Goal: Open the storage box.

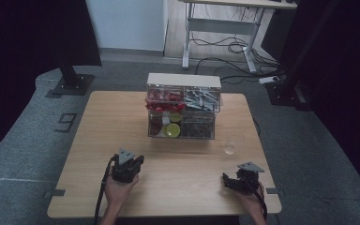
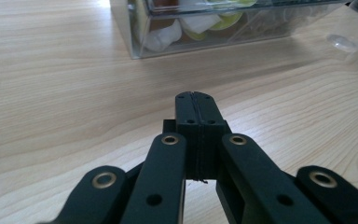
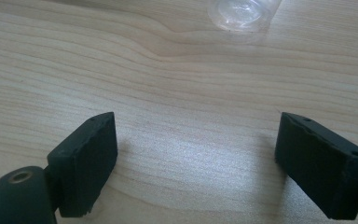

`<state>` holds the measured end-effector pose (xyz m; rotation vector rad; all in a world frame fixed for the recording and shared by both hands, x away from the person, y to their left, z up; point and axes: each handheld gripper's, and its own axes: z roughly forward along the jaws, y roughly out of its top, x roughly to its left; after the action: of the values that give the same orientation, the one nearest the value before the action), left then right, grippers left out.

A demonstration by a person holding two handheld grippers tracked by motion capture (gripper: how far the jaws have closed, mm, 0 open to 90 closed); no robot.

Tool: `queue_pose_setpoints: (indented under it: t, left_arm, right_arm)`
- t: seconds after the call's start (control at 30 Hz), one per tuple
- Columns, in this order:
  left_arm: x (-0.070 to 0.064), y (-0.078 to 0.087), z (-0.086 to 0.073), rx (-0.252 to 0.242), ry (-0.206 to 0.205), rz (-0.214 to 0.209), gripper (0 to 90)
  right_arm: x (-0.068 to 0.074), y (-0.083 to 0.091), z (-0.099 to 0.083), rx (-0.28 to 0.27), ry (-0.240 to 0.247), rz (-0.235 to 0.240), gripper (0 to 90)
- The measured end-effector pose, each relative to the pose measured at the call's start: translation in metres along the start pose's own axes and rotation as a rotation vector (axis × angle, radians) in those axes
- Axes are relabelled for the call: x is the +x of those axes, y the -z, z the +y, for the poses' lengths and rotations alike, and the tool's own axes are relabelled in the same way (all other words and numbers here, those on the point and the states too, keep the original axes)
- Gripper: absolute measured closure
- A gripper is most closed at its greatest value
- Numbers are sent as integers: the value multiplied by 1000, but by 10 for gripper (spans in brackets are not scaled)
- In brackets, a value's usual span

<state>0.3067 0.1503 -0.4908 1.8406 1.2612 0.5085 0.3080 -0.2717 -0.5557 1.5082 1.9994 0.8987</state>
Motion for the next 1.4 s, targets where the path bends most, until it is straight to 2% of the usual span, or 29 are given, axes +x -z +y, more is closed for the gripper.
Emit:
queue_pose_setpoints:
  t: [0.17,0.77,1.17,1.4]
  left_arm:
    - [0,-3,7,3,2,-12,900]
    - [-1,-21,25,20,2,-5,900]
    - [-11,-31,38,27,-22,-21,900]
    - [-9,-37,41,32,-7,-16,900]
  right_arm:
    - [0,0,0,0,1,0,131]
    - [0,0,0,-1,1,0,132]
    - [-1,-1,1,-1,0,0,135]
    - [-1,0,1,-2,-1,-2,138]
